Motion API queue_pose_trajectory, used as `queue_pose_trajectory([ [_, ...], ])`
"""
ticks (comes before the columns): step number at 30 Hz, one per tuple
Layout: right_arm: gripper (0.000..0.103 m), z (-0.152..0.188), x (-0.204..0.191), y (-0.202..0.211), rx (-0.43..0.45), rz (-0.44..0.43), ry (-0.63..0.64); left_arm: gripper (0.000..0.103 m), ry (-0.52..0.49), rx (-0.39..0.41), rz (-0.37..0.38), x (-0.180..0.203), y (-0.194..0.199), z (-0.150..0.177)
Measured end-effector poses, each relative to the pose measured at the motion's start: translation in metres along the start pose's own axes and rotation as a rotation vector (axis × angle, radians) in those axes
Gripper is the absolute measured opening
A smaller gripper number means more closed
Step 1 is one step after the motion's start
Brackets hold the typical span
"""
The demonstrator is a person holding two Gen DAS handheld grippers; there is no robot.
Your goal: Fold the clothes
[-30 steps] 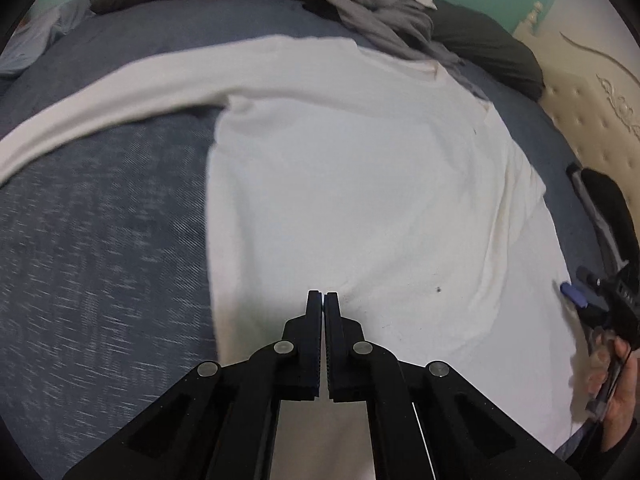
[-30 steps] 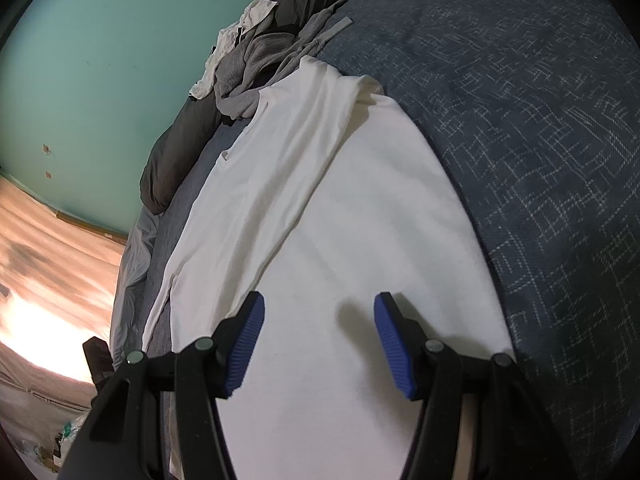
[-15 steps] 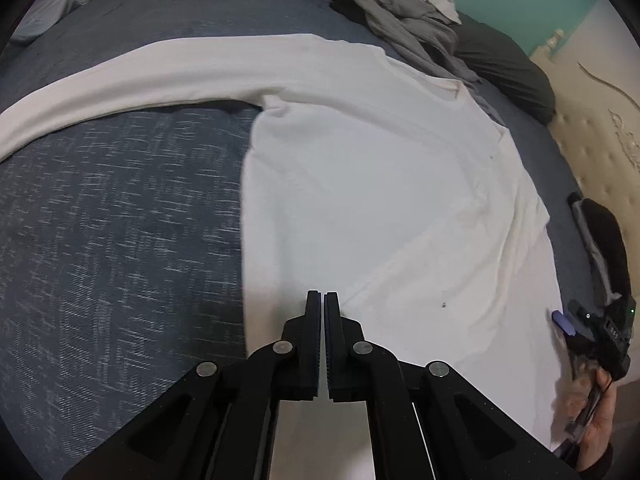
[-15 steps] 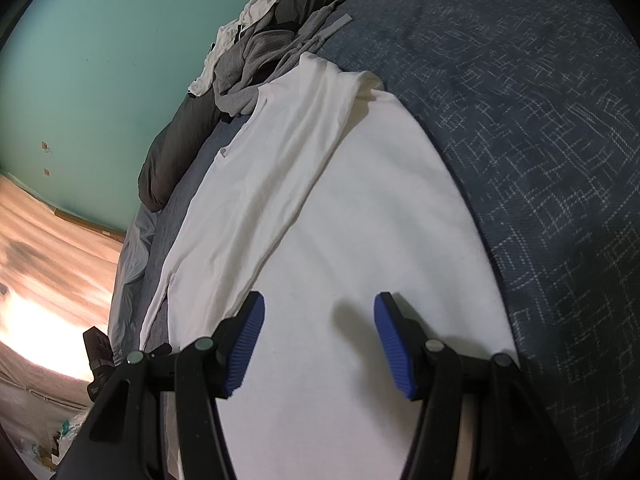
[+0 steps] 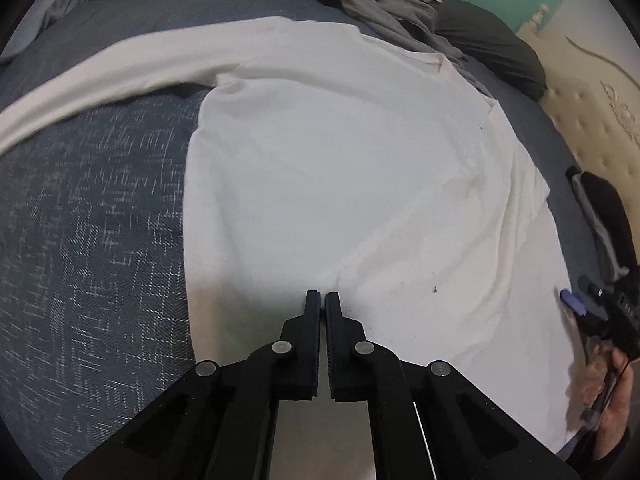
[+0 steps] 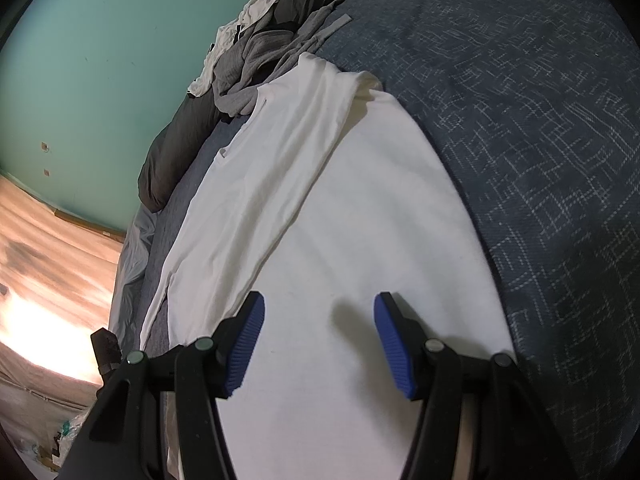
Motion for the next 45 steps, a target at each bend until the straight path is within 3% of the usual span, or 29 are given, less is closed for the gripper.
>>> queue_pose_trajectory([
  [5, 0.058, 0.000, 0.000, 0.000, 0.000, 0.001, 0.001, 0.002, 0.054, 0.050, -0.025, -0.012, 0.017, -0.008],
  [15, 0.058, 0.002, 0.001, 0.000, -0.002, 0.005, 0.001, 0.005, 0.125, 0.000, -0.032, -0.024, -0.005, -0.013],
  [17, 0.058, 0.001, 0.002, -0.001, -0.002, 0.005, 0.000, 0.013, 0.108, 0.009, -0.050, -0.020, -0.001, -0.014],
  [21, 0.058, 0.001, 0.001, -0.003, -0.003, 0.012, 0.005, 0.019, 0.090, 0.048, -0.070, -0.014, 0.015, -0.012],
  [26, 0.058, 0.002, 0.001, -0.003, 0.000, 0.019, 0.011, 0.020, 0.096, 0.083, -0.013, -0.003, 0.026, -0.004],
  [32, 0.058, 0.000, -0.002, 0.003, 0.025, 0.039, 0.027, 0.020, -0.017, 0.087, -0.006, 0.027, 0.020, -0.001],
  [38, 0.058, -0.006, -0.012, 0.011, 0.075, 0.081, 0.073, 0.020, -0.063, 0.066, 0.018, 0.039, 0.005, 0.008],
  [42, 0.058, -0.011, -0.016, 0.006, 0.068, 0.133, 0.107, 0.020, -0.057, 0.063, 0.035, 0.035, 0.001, 0.018],
  [45, 0.058, -0.023, -0.025, 0.001, 0.046, 0.201, 0.206, 0.020, -0.037, 0.067, 0.054, 0.030, 0.001, 0.025],
])
Point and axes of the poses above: each gripper's, at about its wrist camera, not at the fingertips, and y roughly against the way its jaws point, x to its right, z to its underside, the point moved 3 cm from there along -y, roughly the way its jaws point, and after that the axes turned 13 degrees about -y, right-handed, at the moved point
